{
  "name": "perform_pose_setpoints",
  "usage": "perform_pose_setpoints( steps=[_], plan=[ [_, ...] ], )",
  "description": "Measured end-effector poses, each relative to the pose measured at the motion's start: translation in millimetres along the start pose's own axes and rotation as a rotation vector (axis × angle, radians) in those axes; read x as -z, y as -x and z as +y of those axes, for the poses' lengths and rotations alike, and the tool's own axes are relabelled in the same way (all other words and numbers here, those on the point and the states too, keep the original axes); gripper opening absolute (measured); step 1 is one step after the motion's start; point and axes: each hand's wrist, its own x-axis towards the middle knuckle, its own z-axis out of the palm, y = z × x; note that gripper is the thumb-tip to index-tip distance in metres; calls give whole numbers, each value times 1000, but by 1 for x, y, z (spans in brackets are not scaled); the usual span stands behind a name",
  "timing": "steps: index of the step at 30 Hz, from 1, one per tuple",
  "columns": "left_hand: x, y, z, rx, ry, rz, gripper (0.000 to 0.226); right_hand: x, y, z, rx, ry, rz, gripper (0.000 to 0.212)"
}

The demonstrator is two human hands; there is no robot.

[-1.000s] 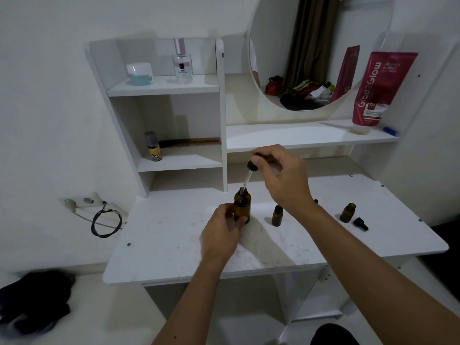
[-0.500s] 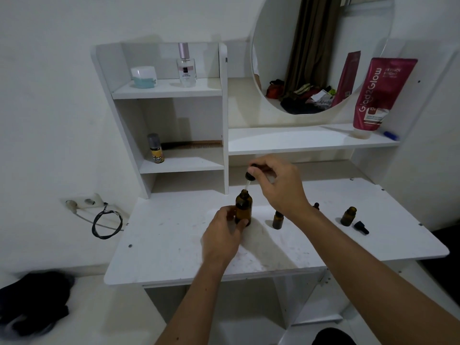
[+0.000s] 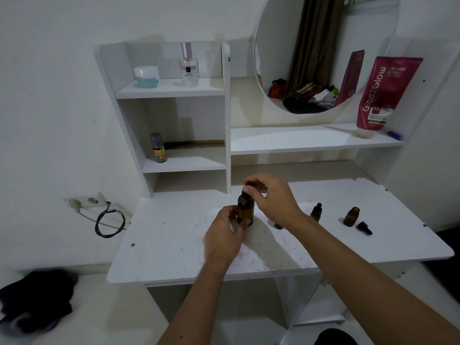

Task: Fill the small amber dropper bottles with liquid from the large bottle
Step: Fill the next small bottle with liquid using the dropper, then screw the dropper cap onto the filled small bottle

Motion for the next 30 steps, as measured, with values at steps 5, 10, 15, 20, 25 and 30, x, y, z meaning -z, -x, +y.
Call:
perform_pose_setpoints(
  steps=[5,10,15,20,25,30],
  plan=[
    [-1,0,-1,6,-5,5,41,1,3,0,-9,-26,5,25],
    [-1,2,1,11,31,27,48,15,11,1,12,-37,81,29],
    [-1,14,6,20,141,128,59,47,31,5,60,-28,208,28],
    [-13,41,22,-59,218,143,49,92,67,36,-21,-20,338,22],
    [-55,64,52,-192,279,-40,34,134,113,91,-190,4,448,16],
    [-104,68,89,-289,266,-227,31,150,145,152,-450,78,460,21]
  ],
)
